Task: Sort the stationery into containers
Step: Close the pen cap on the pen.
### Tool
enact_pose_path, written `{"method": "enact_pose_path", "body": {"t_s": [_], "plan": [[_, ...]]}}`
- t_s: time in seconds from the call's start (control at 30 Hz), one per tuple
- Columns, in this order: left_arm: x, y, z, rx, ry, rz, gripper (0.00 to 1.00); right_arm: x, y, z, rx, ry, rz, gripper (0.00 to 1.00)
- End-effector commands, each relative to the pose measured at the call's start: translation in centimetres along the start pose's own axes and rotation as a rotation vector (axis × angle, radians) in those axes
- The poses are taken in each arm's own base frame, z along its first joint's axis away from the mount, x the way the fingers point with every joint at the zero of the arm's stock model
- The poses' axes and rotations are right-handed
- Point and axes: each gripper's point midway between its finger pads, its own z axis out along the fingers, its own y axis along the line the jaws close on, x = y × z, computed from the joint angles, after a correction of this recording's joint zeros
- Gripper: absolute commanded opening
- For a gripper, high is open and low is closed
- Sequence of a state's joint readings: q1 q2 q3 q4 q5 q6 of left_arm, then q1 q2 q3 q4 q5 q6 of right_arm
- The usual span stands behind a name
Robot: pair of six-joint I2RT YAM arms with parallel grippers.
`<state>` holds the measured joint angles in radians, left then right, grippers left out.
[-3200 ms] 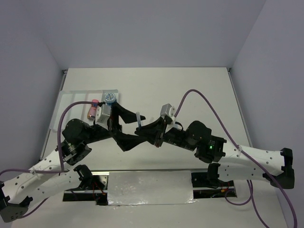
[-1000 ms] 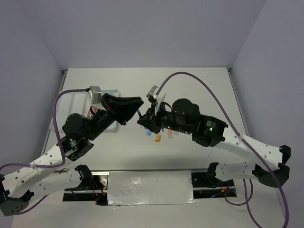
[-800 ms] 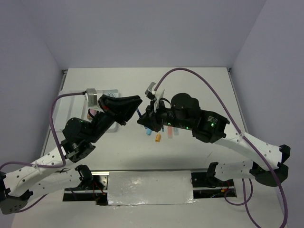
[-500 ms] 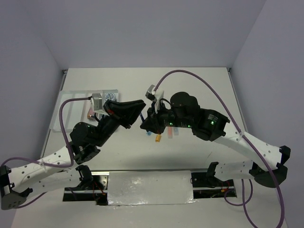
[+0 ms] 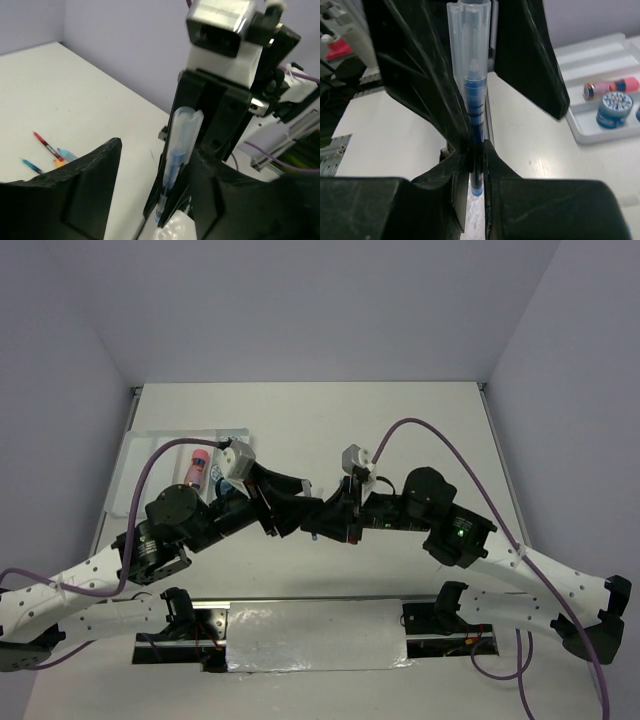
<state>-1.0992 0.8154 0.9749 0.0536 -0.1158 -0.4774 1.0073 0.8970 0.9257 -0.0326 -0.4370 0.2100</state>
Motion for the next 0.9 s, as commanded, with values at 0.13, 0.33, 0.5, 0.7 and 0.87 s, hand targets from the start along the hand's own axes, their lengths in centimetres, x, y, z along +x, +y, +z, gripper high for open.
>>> {"method": "enact_pose_path", "body": {"t_s": [0.13,0.33,0.5,0.7,0.87], "plan": [[-2.5,-5.9,-2.5,0.33,-0.033,0.18,0.82,-3.3,5.6,-0.9,-0.315,-0.056,-0.125,0.0],[-3.7,-10.6,-5.8,0.622,-0.077,0.288,0.94,-2.4,8.0,-2.2,-0.479,0.009,-0.141,0.0],[-4.8,-11.3,-6.7,0.647,-0.104,0.293,0.91,-2.1,9.7,-3.5,-0.599,0.062,-0.138,0.0],[-5.8,-11.0,-5.2,0.59,-0.119,0.237,0.86,-2.0,9.9,-3.5,-0.63,0.095,-0.125,0.0],[-6.3,-11.2,-4.3,0.583,-0.125,0.205,0.74,-1.6,9.5,-3.2,-0.627,0.107,-0.11,0.0]]}}
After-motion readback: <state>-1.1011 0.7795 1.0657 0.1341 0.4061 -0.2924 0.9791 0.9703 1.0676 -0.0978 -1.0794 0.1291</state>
